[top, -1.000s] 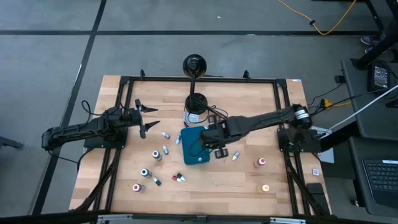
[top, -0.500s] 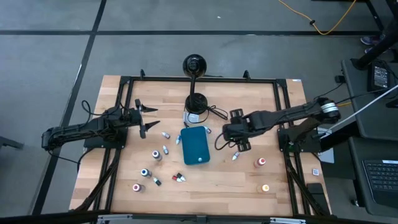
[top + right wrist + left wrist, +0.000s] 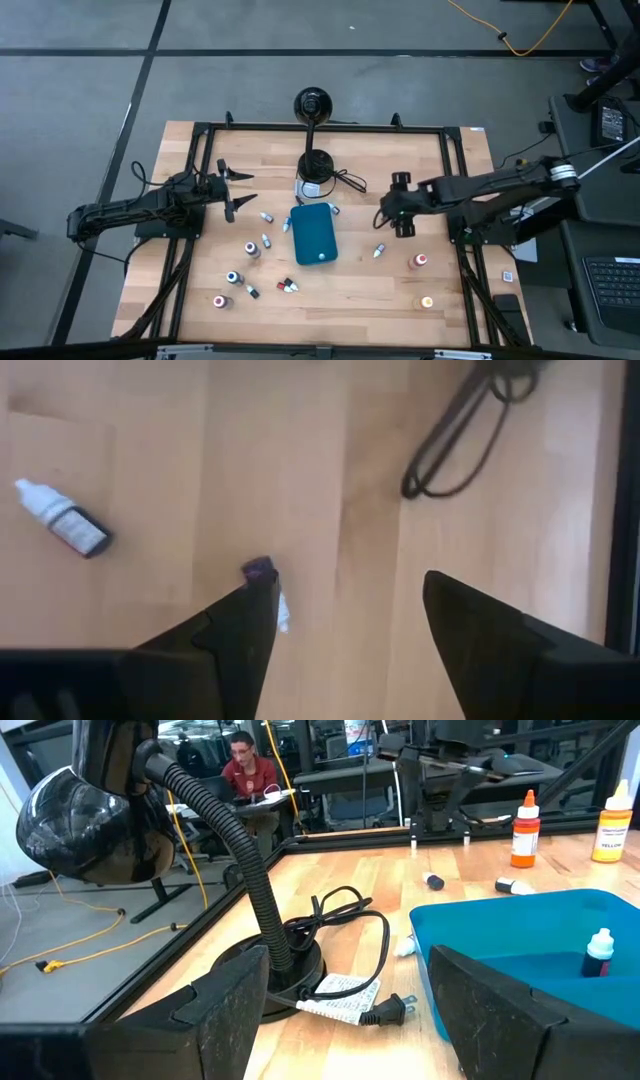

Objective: Pick & Place food coloring
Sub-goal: Put the purple small food coloring bottle into the bin

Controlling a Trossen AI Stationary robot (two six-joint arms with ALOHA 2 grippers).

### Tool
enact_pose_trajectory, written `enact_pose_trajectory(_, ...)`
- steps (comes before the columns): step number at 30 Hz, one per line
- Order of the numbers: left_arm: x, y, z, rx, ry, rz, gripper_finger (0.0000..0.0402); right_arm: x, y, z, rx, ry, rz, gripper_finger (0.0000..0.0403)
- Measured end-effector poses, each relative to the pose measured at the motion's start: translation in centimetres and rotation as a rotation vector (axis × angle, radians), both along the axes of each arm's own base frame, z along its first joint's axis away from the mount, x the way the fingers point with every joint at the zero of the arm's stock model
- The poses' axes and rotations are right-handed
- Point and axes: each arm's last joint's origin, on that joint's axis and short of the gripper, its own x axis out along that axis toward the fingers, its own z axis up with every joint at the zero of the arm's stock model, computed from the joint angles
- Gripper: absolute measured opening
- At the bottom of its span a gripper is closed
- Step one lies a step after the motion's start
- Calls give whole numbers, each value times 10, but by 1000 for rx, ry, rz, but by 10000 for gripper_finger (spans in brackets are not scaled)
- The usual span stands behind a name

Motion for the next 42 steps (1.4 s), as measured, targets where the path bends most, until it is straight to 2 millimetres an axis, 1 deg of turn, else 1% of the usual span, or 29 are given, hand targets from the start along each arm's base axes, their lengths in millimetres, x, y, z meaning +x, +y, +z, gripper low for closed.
enact_pose_trajectory(3,0,0,0,0,-1,0,269,-8,-6,-5,6,-27,-17,250)
enact_pose_trajectory(6,0,0,0,0,-1,0,269,-14,-11,-13,46,-1,25,250)
enact_pose_trajectory(10,0,0,0,0,0,0,269,-17,-16,-24,118,8,95,250)
enact_pose_trajectory(17,0,0,0,0,0,0,269,-23,-26,-45,81,41,197,250)
enact_pose_trajectory(24,0,0,0,0,0,0,269,-25,-32,-63,128,-23,196,250)
enact_pose_trajectory(29,0,0,0,0,0,-1,269,-33,-37,-75,140,-9,164,250)
enact_pose_trajectory(33,0,0,0,0,0,-1,269,-38,-42,-80,168,-9,144,250)
enact_pose_trajectory(37,0,0,0,0,0,-1,269,-41,-43,-84,221,-9,164,250)
enact_pose_trajectory(42,0,0,0,0,0,-1,269,-44,-44,-89,230,-12,164,250)
